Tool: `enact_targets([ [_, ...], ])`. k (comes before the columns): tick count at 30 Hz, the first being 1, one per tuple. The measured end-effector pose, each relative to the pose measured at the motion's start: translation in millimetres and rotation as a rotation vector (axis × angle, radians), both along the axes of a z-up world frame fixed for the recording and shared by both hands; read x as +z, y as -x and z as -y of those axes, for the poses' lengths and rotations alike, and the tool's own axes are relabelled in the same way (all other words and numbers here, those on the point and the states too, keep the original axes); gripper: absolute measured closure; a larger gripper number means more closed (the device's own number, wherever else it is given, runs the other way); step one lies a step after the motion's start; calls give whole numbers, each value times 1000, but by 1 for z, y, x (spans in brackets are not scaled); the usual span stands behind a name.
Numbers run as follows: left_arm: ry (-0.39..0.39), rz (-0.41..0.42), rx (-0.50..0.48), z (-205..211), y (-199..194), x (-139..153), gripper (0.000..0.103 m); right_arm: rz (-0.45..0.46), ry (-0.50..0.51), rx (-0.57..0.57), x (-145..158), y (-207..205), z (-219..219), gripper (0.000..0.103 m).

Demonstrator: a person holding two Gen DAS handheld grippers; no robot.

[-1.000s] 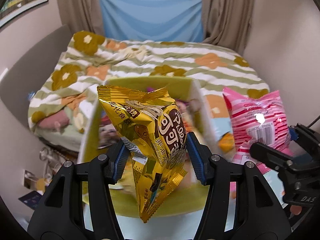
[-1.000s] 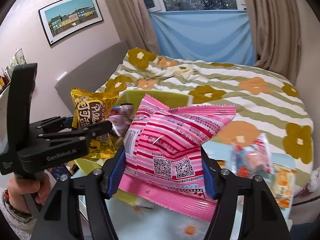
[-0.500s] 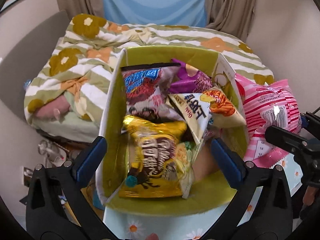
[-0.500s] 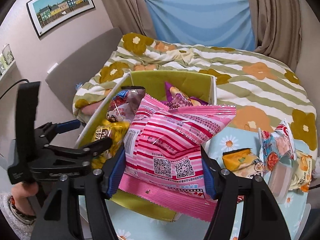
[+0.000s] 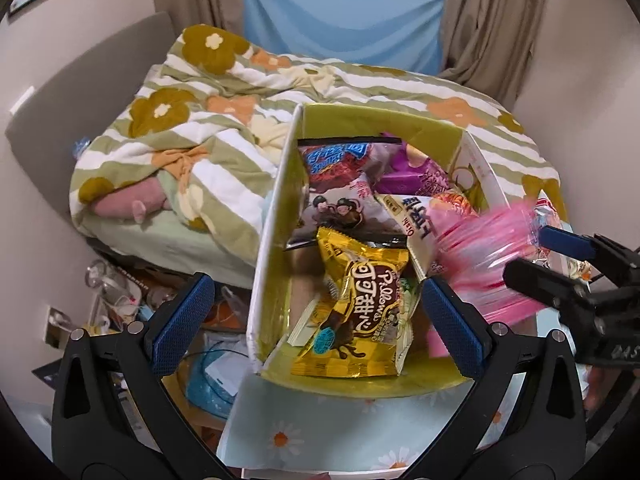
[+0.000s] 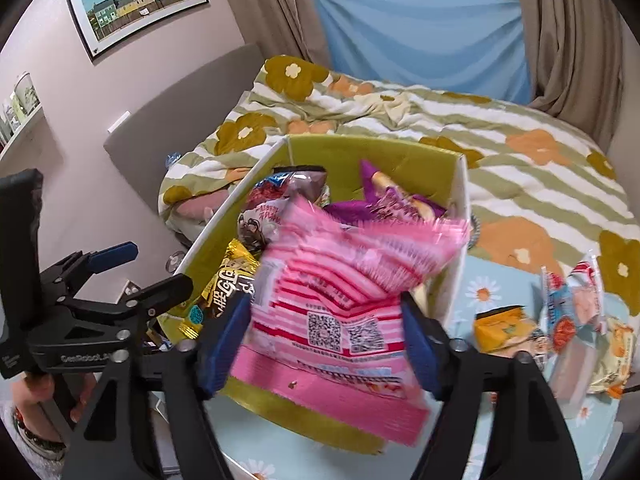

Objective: Organize snacks
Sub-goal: 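Drop the gold bag into the box with the left tool while the right tool drops the pink bag in, then move both tools back toward the last snack bags on the table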

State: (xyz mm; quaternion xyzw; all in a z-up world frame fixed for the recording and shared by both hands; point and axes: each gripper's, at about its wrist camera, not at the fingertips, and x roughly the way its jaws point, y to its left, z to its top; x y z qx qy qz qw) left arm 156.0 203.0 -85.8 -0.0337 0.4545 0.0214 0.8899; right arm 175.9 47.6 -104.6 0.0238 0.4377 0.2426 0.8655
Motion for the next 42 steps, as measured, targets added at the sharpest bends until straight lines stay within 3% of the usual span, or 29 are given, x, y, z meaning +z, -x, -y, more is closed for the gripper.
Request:
enact_targets([
  [2, 1, -8, 6, -2, 2, -4, 0, 16, -18, -13, -5, 3, 3, 0],
  [10, 3, -22, -5, 1, 11, -10, 0, 26, 8, -28, -7, 15, 9, 0],
  [21, -3, 68, -112, 36, 14, 25, 0, 99, -9, -132, 33, 43, 40, 0],
  [32, -3, 147, -312, 140, 4, 56, 0, 163, 131, -394, 67, 68, 156, 0],
  [42, 34, 93, -372, 265, -23, 33, 0, 109, 98, -510, 55, 60, 289, 0],
])
